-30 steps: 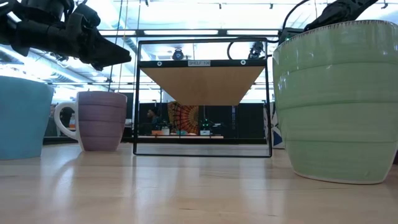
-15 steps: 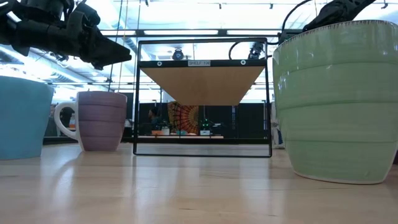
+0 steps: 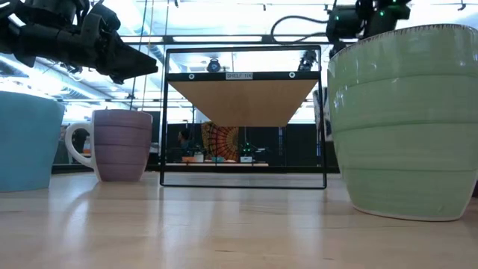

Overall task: Place coffee mugs
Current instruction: Put the dark blue patterned mug on the shelf

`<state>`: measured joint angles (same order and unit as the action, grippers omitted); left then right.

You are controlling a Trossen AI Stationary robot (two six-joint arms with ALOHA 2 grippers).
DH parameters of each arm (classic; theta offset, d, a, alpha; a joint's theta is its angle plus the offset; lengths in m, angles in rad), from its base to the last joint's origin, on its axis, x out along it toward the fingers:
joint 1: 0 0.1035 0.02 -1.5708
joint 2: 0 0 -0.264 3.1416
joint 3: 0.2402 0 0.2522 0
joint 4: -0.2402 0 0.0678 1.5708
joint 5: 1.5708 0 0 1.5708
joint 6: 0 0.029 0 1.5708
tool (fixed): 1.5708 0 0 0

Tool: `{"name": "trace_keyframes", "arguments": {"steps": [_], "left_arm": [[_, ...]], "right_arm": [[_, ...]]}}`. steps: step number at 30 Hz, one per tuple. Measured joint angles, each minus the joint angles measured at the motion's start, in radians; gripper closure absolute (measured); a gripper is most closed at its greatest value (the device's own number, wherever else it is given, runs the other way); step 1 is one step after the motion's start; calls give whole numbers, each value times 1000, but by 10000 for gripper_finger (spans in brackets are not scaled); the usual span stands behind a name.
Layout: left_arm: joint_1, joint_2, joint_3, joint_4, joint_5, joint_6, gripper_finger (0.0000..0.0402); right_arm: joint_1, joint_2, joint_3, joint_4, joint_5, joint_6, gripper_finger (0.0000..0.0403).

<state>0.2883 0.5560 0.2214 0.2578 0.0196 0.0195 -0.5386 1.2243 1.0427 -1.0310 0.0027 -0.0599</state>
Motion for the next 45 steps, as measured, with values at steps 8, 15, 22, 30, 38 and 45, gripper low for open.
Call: {"name": "trace_keyframes", "arguments": {"steps": [8, 15, 22, 30, 38, 45], "left_arm": [[0, 0, 0, 0, 0, 0, 230], [0, 0, 0, 3, 0, 0, 230], [0, 0, 0, -2, 0, -1, 230], [0, 0, 0, -9, 0, -8, 230], [0, 0, 0, -40, 0, -34, 230], [0, 0, 0, -50, 0, -56, 230]], "right_arm": [[-73, 31, 156, -92, -14, -112, 339], [-134, 171, 318, -144, -36, -265, 339], [-158, 340, 565, -227, -56, -371, 339], [-174, 500, 825, -319, -100, -472, 339], [-178, 608, 921, -308, -168, -535, 339], [-198, 623, 920, -238, -190, -553, 337]]}}
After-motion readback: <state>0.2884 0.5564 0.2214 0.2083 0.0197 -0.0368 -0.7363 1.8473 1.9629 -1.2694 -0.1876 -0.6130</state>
